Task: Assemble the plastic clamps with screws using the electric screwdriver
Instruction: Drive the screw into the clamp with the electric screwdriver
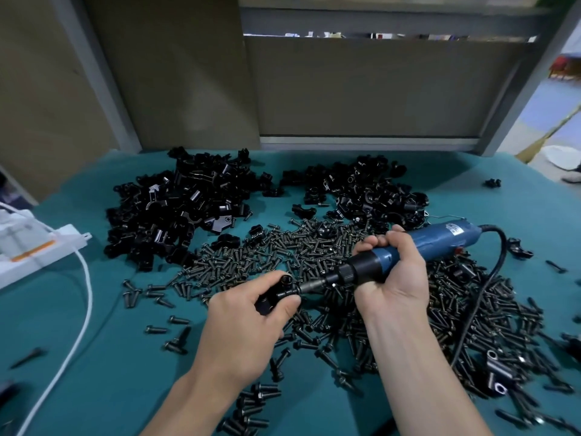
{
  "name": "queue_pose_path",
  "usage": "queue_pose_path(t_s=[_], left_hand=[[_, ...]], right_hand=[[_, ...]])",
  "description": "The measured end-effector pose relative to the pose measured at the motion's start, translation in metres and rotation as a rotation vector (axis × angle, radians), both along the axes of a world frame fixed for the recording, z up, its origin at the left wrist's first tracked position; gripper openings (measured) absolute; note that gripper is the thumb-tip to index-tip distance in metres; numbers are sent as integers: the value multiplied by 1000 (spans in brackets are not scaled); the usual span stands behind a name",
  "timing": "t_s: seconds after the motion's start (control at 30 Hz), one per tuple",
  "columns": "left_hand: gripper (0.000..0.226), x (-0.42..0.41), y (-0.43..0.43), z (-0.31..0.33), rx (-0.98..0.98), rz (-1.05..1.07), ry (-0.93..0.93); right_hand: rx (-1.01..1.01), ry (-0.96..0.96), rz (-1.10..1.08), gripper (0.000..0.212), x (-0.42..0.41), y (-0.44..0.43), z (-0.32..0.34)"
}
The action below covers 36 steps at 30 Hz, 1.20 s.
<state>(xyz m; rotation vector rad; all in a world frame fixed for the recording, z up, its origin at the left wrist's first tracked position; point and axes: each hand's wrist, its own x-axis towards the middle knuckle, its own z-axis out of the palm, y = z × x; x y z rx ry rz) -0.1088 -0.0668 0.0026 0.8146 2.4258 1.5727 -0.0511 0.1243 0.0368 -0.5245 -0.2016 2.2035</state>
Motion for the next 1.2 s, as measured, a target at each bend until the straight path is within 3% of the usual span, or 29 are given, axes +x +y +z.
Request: queue_pose_path(t_s=[0.37,1.2], left_hand=[[45,4,-1,4,-3,4,-13],[44,7,-3,10,6,-29,-42]], right_hand=[[83,77,59,35,1,-1,-3],[80,128,110,35,-3,-3,-5]])
